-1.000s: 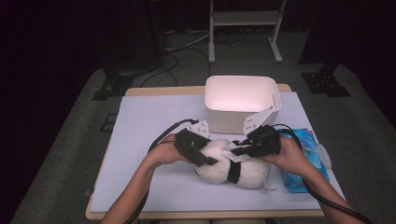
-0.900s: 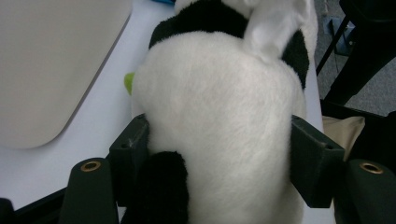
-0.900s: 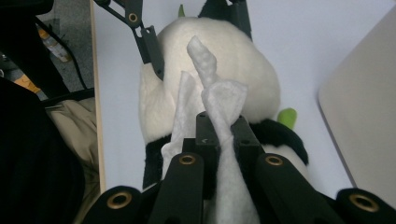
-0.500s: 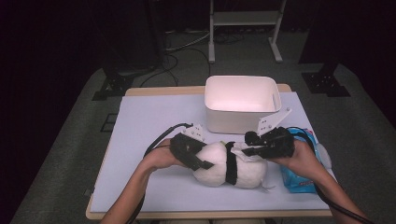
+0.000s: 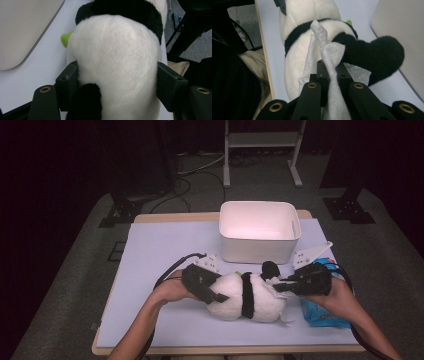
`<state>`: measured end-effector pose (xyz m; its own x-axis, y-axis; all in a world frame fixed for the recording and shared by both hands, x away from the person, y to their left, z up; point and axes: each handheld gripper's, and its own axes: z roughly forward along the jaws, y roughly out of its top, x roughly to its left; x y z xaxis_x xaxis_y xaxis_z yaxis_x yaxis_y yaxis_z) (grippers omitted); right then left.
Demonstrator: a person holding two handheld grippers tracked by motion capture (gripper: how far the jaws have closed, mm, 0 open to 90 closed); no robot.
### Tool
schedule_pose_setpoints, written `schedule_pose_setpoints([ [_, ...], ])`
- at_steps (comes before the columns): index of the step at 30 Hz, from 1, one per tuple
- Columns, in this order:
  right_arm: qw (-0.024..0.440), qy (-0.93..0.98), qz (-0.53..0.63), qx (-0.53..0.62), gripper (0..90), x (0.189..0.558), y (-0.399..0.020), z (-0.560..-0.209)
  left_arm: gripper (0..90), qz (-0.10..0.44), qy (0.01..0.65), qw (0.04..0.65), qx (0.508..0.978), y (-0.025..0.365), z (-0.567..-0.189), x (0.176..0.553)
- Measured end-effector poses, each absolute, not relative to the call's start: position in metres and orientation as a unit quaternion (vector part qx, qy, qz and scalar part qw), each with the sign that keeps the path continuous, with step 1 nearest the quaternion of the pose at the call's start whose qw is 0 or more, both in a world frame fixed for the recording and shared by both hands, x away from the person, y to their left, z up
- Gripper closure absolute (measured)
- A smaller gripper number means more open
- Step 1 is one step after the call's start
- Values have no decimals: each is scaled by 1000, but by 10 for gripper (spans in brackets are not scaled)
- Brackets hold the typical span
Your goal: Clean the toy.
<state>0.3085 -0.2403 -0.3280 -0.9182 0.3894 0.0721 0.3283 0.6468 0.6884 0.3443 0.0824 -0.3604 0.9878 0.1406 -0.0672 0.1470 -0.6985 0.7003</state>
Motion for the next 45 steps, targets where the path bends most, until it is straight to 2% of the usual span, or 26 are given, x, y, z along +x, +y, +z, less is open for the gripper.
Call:
schedule_pose_setpoints([
  [10,43,900,374,217,840,311,-252,-330,293,-1,75,374,925,80,-358,342],
  [35,44,919,359,157,839,327,-191,-315,289,1,75,369,926,72,-354,338],
  [41,41,921,355,153,839,328,-188,-318,279,-2,76,372,925,73,-356,337],
  [45,32,920,359,155,841,326,-195,-323,234,-6,77,379,922,73,-358,338],
])
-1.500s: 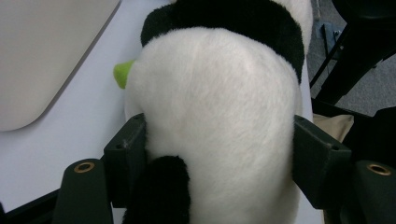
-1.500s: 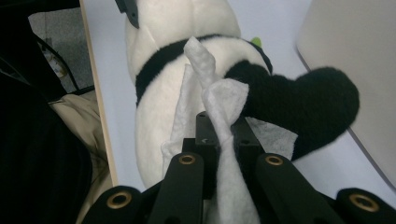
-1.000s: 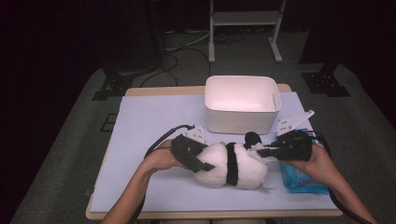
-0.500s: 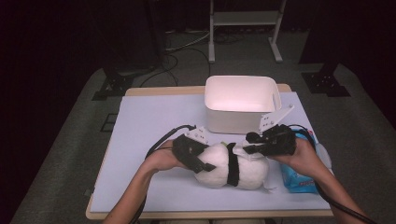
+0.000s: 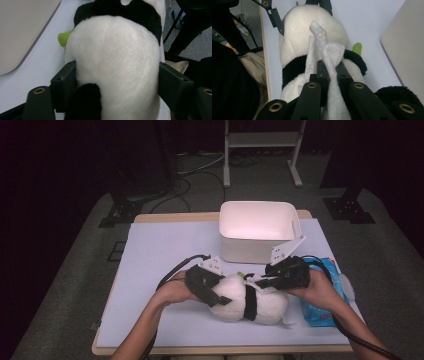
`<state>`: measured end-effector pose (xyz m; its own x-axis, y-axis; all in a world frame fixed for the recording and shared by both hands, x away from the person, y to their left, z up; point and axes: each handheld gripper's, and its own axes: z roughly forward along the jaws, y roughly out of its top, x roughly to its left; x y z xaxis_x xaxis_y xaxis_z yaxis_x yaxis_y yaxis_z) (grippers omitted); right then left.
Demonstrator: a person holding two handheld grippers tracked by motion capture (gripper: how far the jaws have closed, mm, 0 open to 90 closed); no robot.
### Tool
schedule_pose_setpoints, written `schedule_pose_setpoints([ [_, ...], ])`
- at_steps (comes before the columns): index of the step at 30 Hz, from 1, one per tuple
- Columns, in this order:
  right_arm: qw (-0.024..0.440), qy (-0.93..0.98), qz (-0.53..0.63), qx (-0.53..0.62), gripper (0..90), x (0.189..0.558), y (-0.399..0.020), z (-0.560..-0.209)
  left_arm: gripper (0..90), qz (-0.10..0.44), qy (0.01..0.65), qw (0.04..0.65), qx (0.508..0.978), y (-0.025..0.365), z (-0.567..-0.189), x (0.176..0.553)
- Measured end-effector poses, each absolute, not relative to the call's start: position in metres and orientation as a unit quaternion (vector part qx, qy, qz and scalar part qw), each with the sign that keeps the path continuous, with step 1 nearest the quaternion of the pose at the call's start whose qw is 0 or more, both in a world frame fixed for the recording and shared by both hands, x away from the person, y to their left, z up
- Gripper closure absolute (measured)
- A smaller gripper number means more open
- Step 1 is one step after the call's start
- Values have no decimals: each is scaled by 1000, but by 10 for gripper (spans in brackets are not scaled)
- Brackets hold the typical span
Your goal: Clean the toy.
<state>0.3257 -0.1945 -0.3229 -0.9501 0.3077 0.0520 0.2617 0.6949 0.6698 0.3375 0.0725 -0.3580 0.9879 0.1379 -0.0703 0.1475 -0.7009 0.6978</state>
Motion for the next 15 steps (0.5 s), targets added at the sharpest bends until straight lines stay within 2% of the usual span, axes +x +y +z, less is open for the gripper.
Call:
schedule_pose_setpoints([
  [10,33,917,365,158,840,318,-209,-325,133,-24,89,385,918,70,-355,342],
  [15,32,915,368,160,840,316,-216,-326,111,-32,88,387,917,69,-355,344],
])
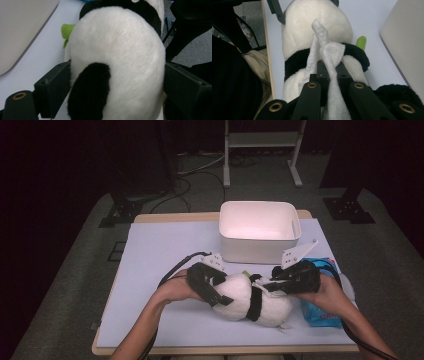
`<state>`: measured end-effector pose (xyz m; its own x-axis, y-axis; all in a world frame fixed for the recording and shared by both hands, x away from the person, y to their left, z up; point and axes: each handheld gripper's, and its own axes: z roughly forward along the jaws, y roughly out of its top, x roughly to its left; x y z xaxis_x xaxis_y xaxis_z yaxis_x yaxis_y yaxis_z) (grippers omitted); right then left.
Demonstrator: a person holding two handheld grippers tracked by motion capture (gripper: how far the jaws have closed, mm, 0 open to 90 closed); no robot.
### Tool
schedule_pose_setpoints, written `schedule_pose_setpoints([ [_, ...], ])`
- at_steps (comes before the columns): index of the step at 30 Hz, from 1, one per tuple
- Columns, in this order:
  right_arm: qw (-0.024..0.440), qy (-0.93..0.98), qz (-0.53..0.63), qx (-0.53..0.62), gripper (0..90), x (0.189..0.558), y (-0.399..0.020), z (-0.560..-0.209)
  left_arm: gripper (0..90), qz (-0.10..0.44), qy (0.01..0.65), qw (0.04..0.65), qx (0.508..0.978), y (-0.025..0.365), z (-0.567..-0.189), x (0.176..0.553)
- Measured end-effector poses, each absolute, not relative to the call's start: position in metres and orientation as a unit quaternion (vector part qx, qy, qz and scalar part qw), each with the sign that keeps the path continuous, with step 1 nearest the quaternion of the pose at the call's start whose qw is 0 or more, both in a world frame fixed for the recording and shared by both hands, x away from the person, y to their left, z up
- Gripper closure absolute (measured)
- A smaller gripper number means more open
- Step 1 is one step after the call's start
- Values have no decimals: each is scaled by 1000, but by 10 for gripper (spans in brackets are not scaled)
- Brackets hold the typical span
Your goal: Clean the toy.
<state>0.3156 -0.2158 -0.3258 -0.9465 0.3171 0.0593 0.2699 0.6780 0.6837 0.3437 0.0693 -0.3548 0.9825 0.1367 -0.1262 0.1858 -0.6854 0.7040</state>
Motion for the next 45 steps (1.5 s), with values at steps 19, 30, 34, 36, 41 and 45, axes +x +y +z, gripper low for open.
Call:
schedule_pose_setpoints([
  [19,26,911,375,171,840,314,-230,-329,117,-54,82,400,911,75,-356,345],
  [30,26,906,383,180,840,314,-230,-324,290,-39,72,401,913,75,-350,341],
  [34,30,907,383,172,840,314,-224,-319,297,-34,67,400,913,74,-347,340],
  [36,30,908,383,167,840,314,-219,-319,298,-34,68,400,913,73,-346,340],
  [41,27,910,383,158,840,317,-208,-319,299,-32,67,401,913,72,-344,339],
  [45,21,910,386,152,841,321,-198,-317,299,-30,66,402,913,70,-342,337],
])
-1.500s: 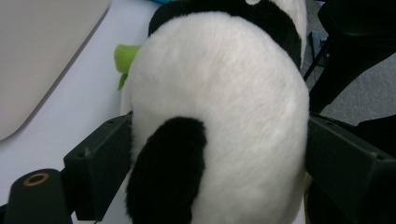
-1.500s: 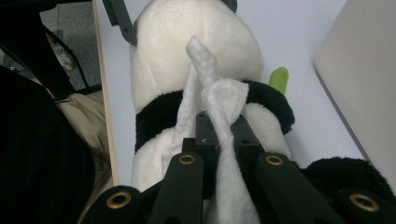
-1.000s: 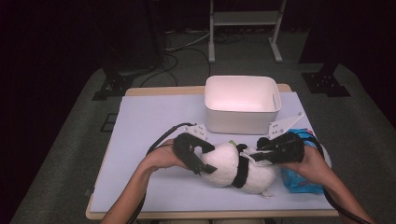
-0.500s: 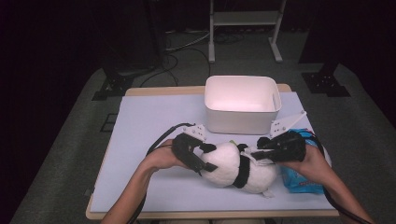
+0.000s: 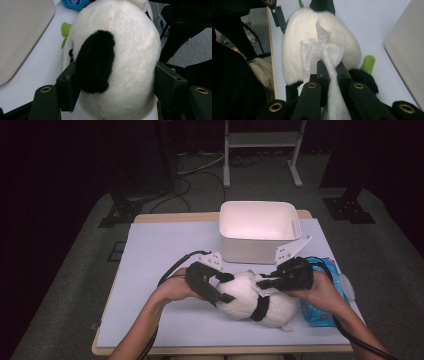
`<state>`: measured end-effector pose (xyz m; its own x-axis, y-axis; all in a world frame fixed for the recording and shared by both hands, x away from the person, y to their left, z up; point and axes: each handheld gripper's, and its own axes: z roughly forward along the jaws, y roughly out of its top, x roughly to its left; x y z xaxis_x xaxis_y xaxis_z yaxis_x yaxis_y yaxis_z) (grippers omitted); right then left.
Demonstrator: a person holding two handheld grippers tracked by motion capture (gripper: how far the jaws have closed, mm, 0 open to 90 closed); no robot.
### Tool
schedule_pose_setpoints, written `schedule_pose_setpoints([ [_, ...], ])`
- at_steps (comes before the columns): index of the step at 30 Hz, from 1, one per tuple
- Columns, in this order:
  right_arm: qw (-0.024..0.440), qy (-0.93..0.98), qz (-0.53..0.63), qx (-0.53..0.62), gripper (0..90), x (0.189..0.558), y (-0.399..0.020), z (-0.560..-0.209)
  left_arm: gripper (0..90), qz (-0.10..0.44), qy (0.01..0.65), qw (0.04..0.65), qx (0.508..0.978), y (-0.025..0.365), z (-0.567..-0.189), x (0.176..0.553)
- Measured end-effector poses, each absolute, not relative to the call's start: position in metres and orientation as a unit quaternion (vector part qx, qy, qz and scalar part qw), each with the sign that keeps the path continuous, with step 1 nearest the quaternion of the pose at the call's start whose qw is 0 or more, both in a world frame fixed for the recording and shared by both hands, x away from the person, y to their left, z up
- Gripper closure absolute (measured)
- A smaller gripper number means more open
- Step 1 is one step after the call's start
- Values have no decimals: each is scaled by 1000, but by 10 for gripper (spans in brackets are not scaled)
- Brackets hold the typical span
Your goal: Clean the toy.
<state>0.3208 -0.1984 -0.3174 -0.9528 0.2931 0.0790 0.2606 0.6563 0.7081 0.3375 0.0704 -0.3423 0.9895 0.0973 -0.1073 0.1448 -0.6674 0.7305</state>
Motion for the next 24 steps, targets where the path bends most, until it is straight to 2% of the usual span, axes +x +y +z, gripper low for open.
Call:
schedule_pose_setpoints([
  [24,21,921,376,102,840,334,-139,-286,308,-22,57,401,914,68,-337,336],
])
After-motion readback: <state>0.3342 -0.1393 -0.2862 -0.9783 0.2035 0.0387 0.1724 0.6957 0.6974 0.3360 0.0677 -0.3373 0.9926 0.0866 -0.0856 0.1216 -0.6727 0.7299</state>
